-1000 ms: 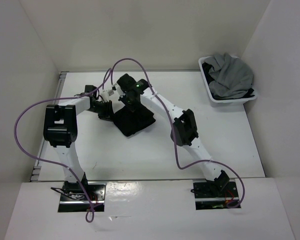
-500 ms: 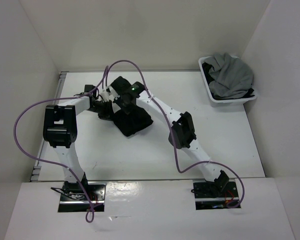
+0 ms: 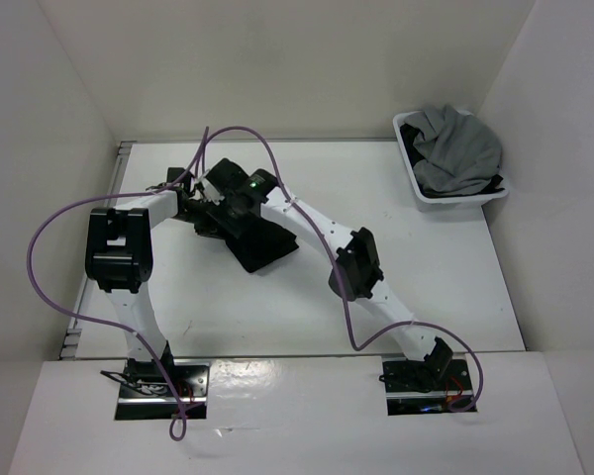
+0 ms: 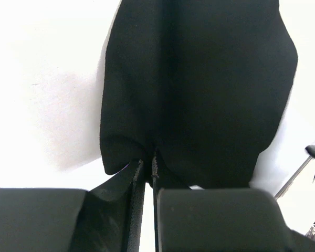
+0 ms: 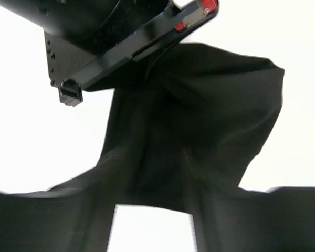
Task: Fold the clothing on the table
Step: Fold the skirt
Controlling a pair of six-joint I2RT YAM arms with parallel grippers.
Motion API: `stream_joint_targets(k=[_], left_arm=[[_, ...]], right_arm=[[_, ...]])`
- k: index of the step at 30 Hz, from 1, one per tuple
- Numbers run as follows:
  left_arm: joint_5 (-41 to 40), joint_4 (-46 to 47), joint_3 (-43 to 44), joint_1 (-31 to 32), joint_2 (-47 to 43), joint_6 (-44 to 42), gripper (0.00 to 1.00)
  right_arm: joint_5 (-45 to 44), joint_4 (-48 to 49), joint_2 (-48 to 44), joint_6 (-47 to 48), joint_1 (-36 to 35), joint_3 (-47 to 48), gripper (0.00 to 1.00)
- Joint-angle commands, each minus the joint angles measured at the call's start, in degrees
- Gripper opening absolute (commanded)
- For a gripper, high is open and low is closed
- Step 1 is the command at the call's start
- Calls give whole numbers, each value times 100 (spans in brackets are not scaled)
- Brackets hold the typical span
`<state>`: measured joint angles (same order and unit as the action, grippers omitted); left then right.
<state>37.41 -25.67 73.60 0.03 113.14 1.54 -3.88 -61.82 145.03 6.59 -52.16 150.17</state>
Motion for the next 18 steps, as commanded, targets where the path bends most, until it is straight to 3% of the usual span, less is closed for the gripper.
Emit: stream_joint_targets(k=[1,3,12,18], left_arm=[[162,-8,-57,-3,-161,-84,12],[162,-8,-57,-3,-161,-84,12],[48,-254,57,-3,-257,-153,16],[-330,-1132,250,-916,-1030,-531,29]], right_arm=[[-25,153,87,53,-92,408,60],[-25,153,87,53,-92,408,69],[-77,100,-694,123,-268,-127,86],[-718,310,-2072,317,-268,-1427,96]])
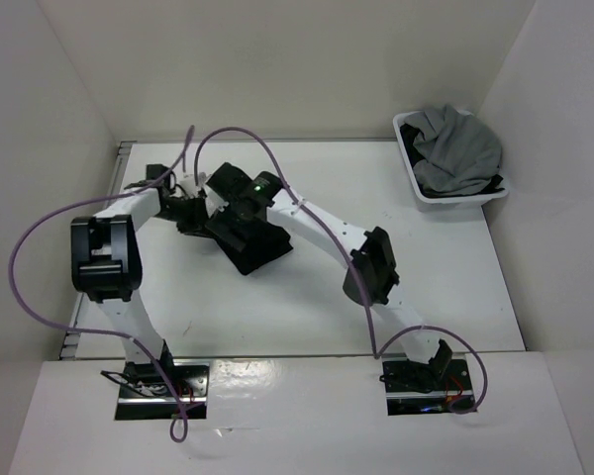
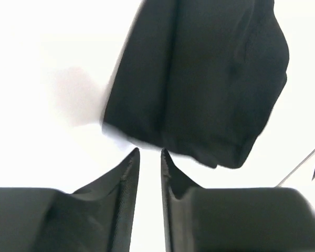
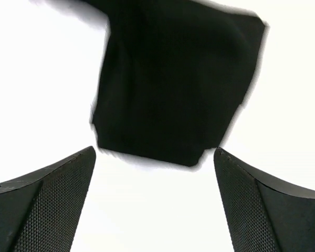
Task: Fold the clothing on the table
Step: Fold the skirt
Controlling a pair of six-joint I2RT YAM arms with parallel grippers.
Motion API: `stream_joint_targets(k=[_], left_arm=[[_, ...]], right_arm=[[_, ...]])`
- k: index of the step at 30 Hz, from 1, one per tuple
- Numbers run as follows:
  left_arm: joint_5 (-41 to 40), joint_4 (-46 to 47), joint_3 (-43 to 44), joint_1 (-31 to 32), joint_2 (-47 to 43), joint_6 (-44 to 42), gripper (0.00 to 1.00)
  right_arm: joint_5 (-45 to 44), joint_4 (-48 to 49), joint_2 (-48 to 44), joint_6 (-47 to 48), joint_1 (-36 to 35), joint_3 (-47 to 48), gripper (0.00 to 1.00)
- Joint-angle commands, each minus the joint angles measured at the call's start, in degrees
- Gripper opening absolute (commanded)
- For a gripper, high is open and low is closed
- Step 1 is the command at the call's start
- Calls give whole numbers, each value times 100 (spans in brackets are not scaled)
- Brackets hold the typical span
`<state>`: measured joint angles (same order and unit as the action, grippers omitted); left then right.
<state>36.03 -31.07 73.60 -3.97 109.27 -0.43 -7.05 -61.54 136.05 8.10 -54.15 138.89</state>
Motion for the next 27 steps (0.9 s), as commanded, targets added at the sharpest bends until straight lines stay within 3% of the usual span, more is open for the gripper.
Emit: stream_joint_targets(k=[1,4,8,11,12,15,19,27], left_arm=[[-271,-724,251,-848,-775,-492,31],[-483,-1006,304,-1193,-1433,-773,41],[-939,-945,190,-879,-2436,-836,46],[-502,-883,242,-563,-2604,-836,48],[-31,-883,321,-483,-2535,-836,48],[1181,-1383,917,-79,-1729,-1108,49],[1765,-2366,1937,484,-806,-1785,49],[2909,-4307,3616,757,1444,-3338,49]], right_arm=[[-603,335,-1334,218,-69,-484,98],[-876,510,-2002,358,-69,-1283,98],[-1132,766,-2758,509,264,-2540,98],[-1062,1073,-3294,561,756,-3452,98],[-1062,1143,-3417,622,905,-3691,98],[-1009,1363,-3866,623,1633,-4570,98],[-886,1417,-4296,553,2161,-5388,98],[-587,1417,-4702,491,2655,-5987,98]])
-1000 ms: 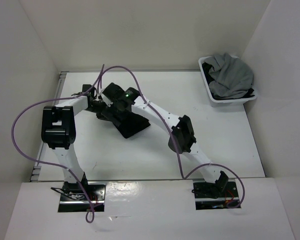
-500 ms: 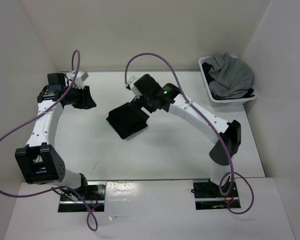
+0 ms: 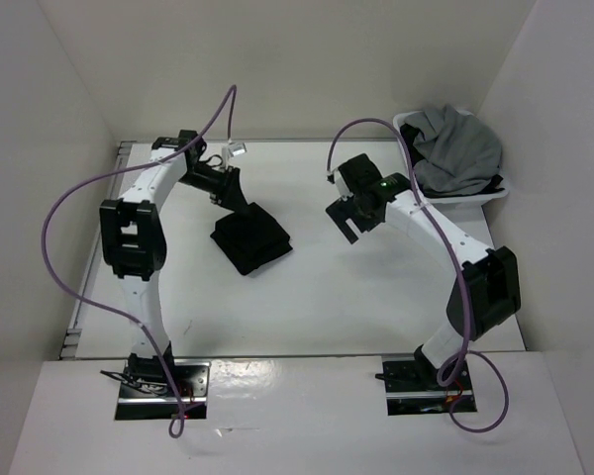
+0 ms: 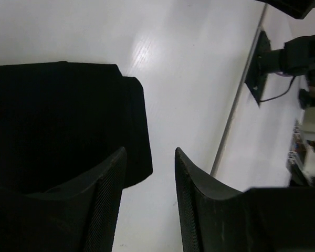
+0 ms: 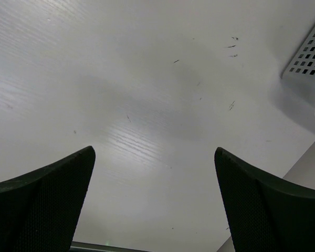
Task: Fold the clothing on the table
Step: Fold the skirt
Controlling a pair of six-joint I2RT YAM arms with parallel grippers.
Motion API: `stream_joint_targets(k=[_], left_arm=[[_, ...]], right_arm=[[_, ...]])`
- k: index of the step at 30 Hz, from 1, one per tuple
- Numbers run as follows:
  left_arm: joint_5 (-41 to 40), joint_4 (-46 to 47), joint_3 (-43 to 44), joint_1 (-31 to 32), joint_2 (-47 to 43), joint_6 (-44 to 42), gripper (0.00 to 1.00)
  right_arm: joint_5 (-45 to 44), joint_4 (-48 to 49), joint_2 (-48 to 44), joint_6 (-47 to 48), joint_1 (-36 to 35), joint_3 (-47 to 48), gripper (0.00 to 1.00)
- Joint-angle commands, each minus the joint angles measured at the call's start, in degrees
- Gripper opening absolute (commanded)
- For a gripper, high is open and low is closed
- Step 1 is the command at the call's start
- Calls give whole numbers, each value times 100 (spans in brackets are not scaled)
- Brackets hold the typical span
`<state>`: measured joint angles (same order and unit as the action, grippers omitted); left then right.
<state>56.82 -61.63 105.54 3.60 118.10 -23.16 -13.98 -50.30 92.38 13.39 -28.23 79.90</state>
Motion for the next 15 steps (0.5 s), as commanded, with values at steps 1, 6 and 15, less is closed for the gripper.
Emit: stream_joint_targets(k=[1,6,15], left_arm=[[892,-1255,511,1,686,-1068,49],[1015,-1255,136,-60,994,-1269,49],[1077,-1255,-657,-658,1820,-1622,49]], right_arm=[[106,293,-335,-38,63,-88,98],[106,293,-282,-38,169,-150,98],[290,293,96,-91,221,-36,98]])
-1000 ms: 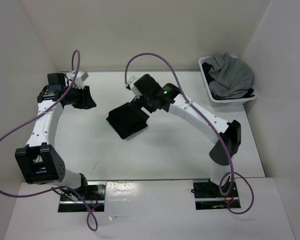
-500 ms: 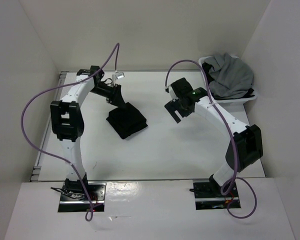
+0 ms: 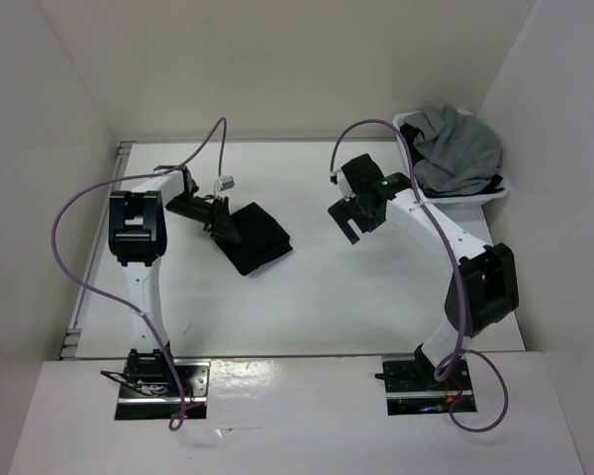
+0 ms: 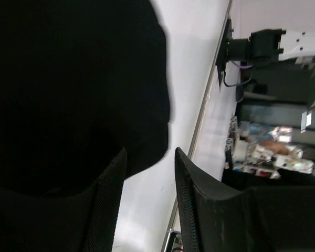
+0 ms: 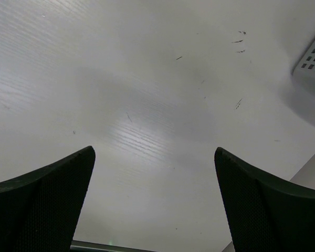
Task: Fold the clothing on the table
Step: Fold the skirt
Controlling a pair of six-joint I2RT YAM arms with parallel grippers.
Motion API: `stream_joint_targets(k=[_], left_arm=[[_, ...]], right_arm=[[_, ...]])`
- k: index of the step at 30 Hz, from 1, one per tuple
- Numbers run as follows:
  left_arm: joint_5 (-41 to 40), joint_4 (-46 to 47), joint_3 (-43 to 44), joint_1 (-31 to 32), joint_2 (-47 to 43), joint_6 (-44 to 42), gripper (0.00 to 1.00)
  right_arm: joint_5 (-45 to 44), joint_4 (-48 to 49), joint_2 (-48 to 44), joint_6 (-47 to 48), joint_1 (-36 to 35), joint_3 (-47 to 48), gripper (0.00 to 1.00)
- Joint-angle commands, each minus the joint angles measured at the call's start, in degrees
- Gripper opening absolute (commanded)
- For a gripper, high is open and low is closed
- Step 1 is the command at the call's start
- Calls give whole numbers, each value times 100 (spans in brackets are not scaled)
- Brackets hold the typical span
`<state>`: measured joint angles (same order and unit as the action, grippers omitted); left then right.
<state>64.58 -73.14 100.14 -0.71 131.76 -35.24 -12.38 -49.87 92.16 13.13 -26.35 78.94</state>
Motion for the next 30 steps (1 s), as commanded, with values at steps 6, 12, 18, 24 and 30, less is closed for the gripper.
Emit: stream_joint_targets(k=[6,12,18,24,30], left_arm=[[301,-104,163,-465,1343,-360,47],[196,-104,86,-465,1405,-299,47],[-6,-104,-127,-465,-25,-125,45],[-778,-34,559,-404,-2545,972,55],[-2614,1525,-252,-693,-4890,2327,93]], right_arm=[[263,249,241,-64,33,175,98],[263,302,119,-64,33,122,98],[263,250,-321,-64,33,69,98],[333,249,-1049,-64,147,-220,98],[754,521,-2199,-143,999,-948,98]])
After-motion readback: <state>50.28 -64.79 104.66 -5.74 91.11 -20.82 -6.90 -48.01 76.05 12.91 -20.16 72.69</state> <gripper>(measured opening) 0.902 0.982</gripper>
